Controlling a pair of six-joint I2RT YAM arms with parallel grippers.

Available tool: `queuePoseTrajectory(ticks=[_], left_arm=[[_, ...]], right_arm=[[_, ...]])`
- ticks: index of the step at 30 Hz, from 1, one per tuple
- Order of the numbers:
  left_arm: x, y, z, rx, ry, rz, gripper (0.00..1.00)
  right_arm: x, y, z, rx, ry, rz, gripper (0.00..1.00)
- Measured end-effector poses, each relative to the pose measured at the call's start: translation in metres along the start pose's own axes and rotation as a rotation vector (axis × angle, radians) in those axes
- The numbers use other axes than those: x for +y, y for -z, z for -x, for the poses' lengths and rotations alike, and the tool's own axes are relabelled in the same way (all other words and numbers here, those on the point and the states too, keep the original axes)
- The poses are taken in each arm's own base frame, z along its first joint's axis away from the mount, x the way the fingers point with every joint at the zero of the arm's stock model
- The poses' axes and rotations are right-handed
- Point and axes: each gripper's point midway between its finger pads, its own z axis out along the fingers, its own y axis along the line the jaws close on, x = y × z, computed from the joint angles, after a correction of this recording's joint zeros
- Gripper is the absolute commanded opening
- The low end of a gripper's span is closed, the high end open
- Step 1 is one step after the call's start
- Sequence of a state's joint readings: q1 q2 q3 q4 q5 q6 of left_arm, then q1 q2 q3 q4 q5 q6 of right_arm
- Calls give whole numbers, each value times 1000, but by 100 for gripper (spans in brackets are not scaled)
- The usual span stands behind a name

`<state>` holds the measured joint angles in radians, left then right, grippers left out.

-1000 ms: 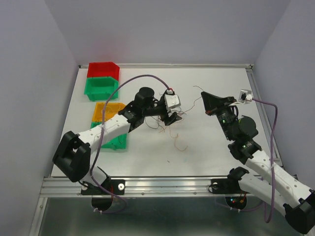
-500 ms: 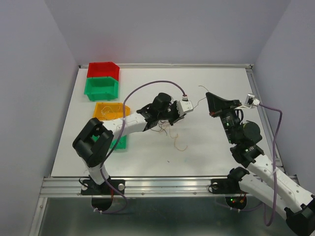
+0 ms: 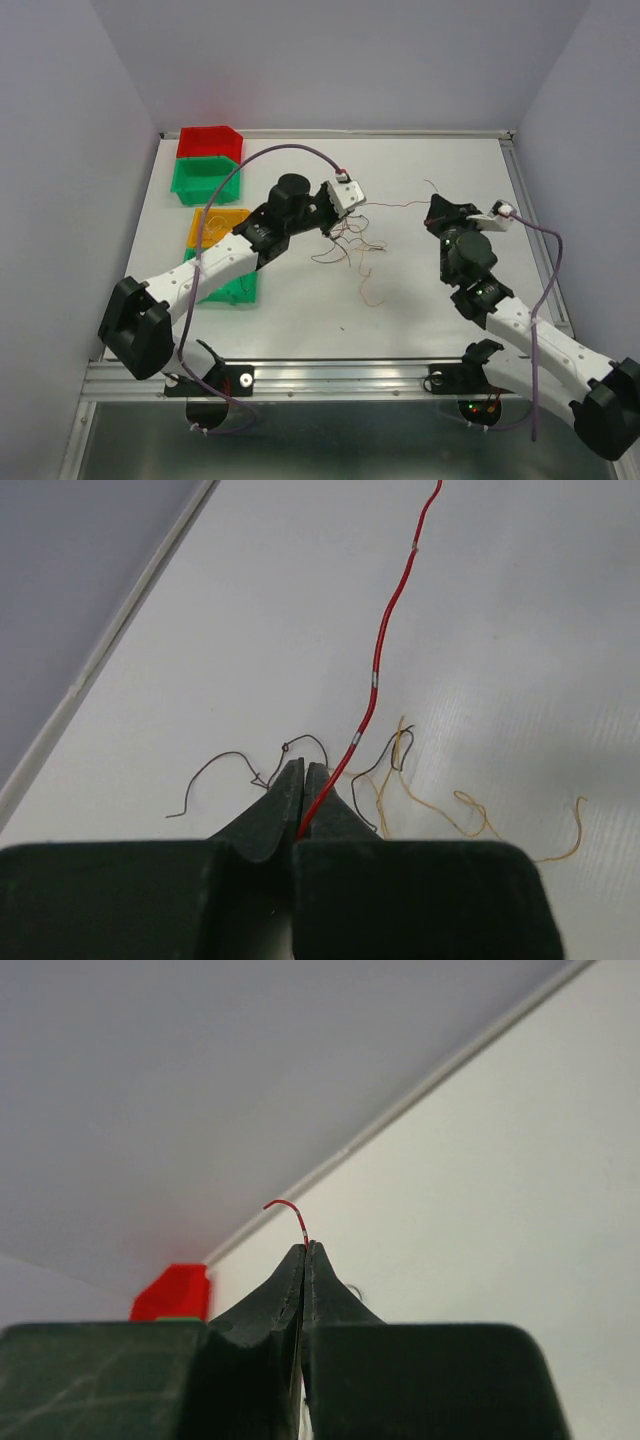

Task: Untangle the cables

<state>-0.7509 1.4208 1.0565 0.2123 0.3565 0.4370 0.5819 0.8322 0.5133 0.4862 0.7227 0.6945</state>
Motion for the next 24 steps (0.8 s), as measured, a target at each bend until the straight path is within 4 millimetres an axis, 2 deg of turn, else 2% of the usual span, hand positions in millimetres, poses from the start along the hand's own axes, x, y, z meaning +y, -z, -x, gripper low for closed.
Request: queuePoseTrajectory(ticks=[2,3,4,6,7,9,10,13,16,19,24], left_arm=[[11,11,5,-3,9,26,0],[13,17,7,0,14,33,0],[14,22,9,1,20,33,0],[10,31,13,4,27,22,0],[5,36,15,5,31,9,0],[0,49,25,-7,35,2,0],[1,58,32,-20,37,13,0],[8,78,51,-71,33,55,0],[23,97,72,-133,35,124,0],[38,102,80,-155,62,176,0],[50,95,64,-117,123,204,0]], right_arm=[[-17,-6,-24,45,47,-58,1],[-29,-10,-46,95,85,-93,1],[-35,-11,-60,129,102,-104,0],[-40,-12,-91,225,128,-98,1],[-36,-13,-105,280,143,-69,1],[-22,-15,-127,369,157,4,12],[-8,-14,-139,425,155,76,33],[10,-7,-155,504,157,202,58],[22,-1,-166,561,168,311,76],[41,9,-174,599,156,457,80],[58,33,-195,678,122,668,81]])
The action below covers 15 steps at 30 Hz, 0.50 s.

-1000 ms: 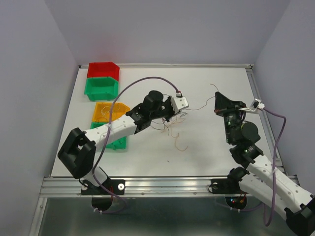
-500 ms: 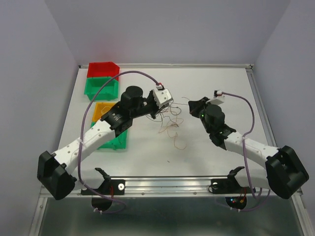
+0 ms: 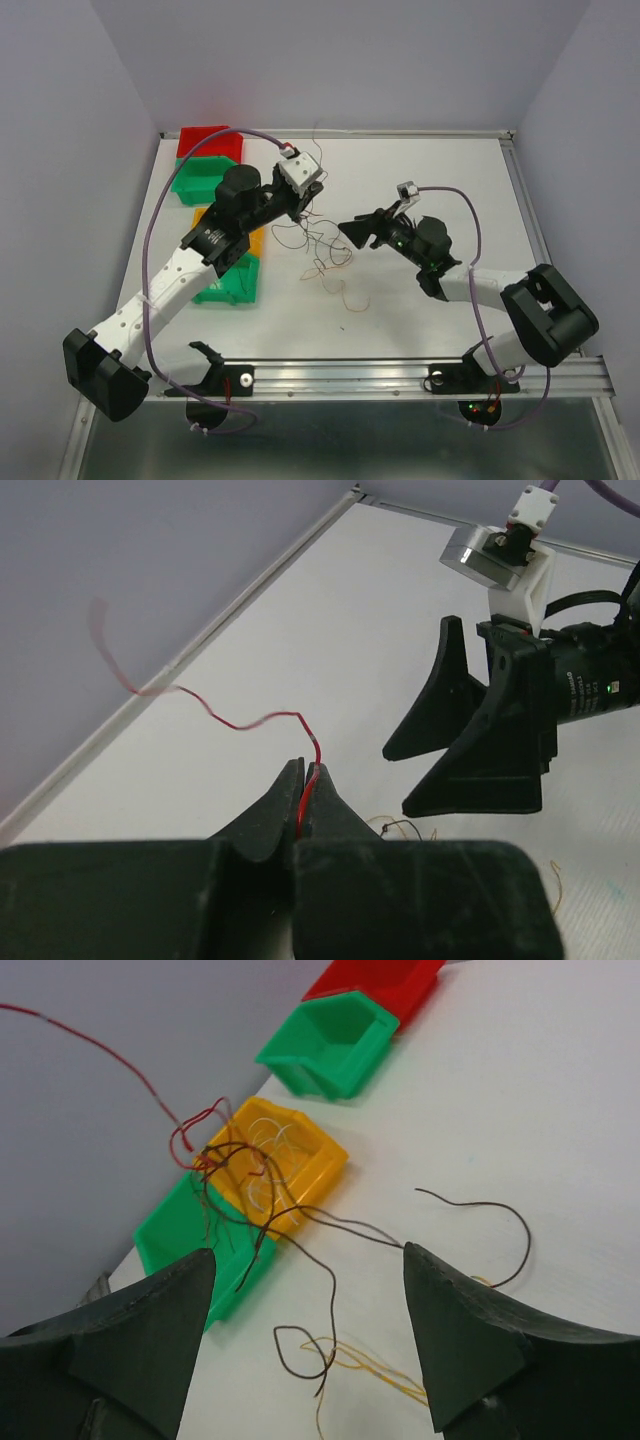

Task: Untangle the cables

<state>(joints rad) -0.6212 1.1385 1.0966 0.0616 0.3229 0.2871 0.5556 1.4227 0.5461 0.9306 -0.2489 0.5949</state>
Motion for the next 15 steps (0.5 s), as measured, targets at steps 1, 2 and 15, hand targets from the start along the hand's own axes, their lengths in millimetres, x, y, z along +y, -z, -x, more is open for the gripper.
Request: queuePoseTrajectory(ticks=[1,2,15], left_arm=[[1,-1,-3,7,9,3,0],[1,-2,-4,13,16,3,0],[-7,1,4,10,86,-49,0]], right_arm=[[3,0,-8,21,0,39,82],[8,0,-13,31,2,73,82],[47,-4,-52,107,74,259,87]])
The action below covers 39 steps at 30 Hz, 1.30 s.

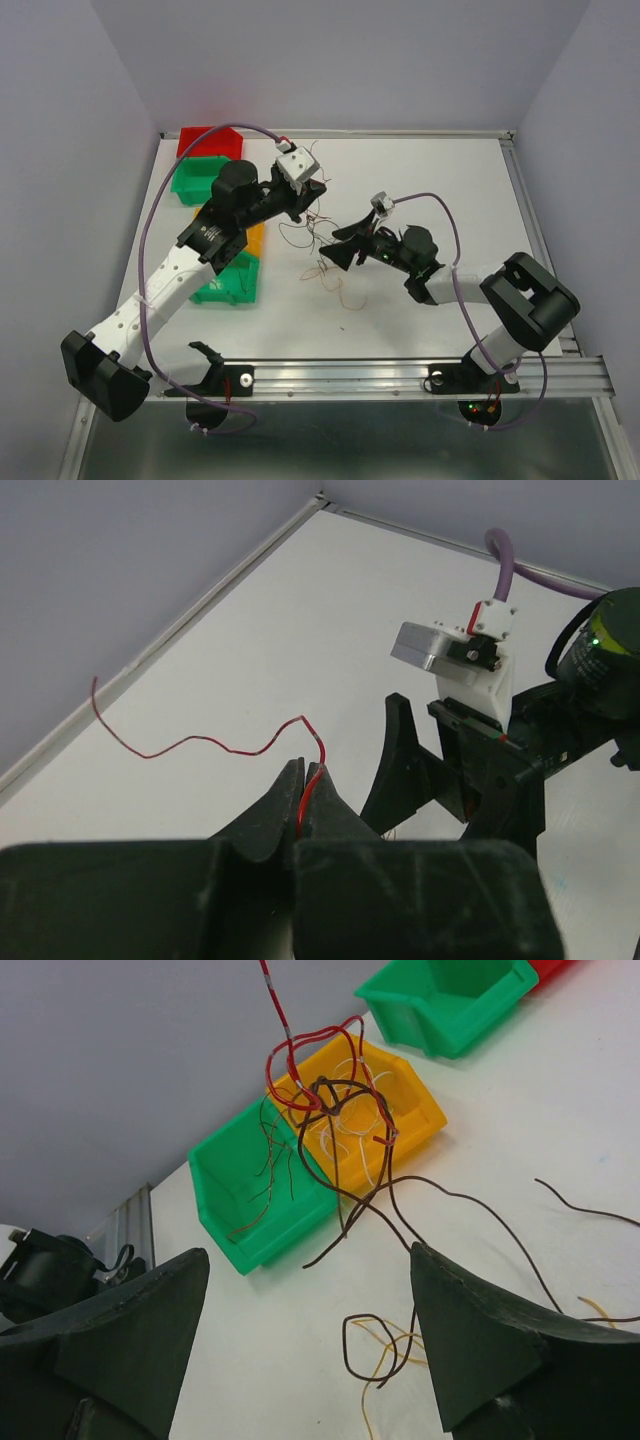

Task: Untangle the cables

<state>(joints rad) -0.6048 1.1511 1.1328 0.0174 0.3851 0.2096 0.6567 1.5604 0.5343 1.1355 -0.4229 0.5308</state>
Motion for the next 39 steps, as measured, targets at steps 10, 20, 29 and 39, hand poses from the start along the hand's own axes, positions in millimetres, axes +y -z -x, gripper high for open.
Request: queuePoseTrajectory(ticks=[10,20,29,39], left_arm=[[-35,-4,3,-3,38,-213,0],[-25,0,-1,-6,72,-198,0],[124,81,4,-147,192,436,0],[172,133,17,-234,203,668,0]], right_arm=[[0,-19,-6,5,89,-11,81],[-31,-34,-6,9,84,-179,0],[-98,-5,15,-117,-11,-595,1],[-157,47,31,-238,-196,-925,2]])
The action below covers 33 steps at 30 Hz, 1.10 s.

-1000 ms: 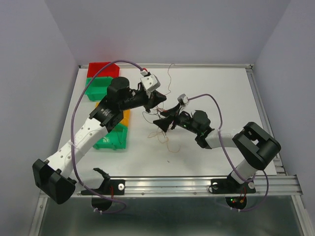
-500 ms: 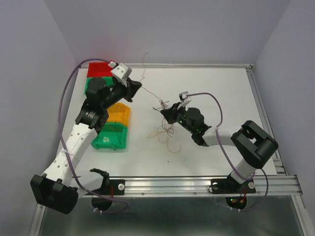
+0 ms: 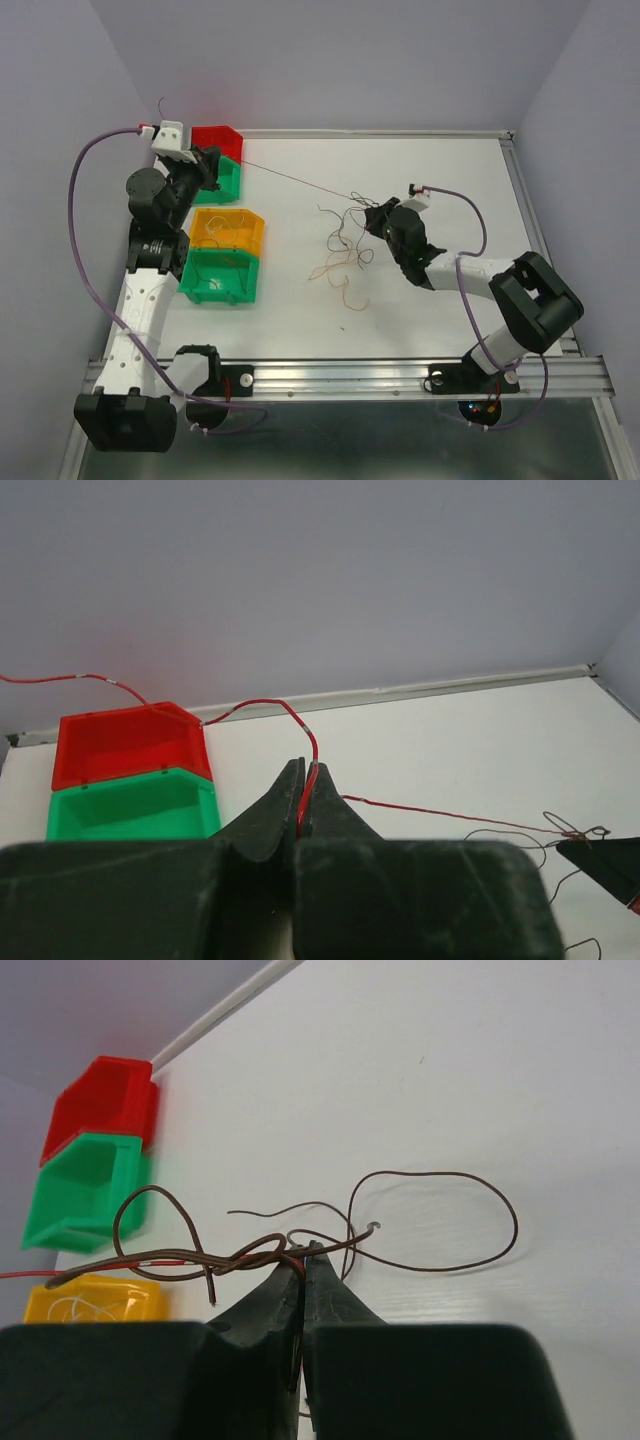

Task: Untangle the cables

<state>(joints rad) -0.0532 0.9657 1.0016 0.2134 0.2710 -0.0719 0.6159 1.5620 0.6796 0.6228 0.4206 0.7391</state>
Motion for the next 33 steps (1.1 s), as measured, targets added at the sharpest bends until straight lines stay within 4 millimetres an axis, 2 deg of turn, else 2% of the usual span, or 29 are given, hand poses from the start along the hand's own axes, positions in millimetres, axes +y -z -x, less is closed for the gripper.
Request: queuePoseTrajectory(ticks=[4,5,7,8,10,13,18,23,26,30,33], left_arm=[[16,0,-12,44,27,25,0],[18,1,-13,50,32,26,0],[21,1,-14,54,34,36,0],[25,1,-9,42,27,54,0],[39,2,8,-4,11,109,0],[53,7,37,-84,-21,166,0],[47,14,54,-130,-53,149,0],[32,15,62,-129,-88,70,0],[17,16,68,-111,-125,-11,0],[7,19,78,-102,-190,-61,0],[2,24,76,-88,-234,-93,0]], right_arm=[[5,4,17,-38,-72,-27,6],[6,5,22,-48,-85,-31,31],[5,8,30,-73,-114,-52,87],[-3,9,34,-94,-118,-94,90],[-36,11,40,-131,-102,-229,91],[-65,14,46,-160,-85,-340,91],[-78,18,49,-180,-68,-398,91],[-81,19,48,-168,-39,-409,96],[-74,18,36,-85,30,-355,96],[-50,15,29,-19,61,-229,96],[-29,16,34,-9,61,-137,96]])
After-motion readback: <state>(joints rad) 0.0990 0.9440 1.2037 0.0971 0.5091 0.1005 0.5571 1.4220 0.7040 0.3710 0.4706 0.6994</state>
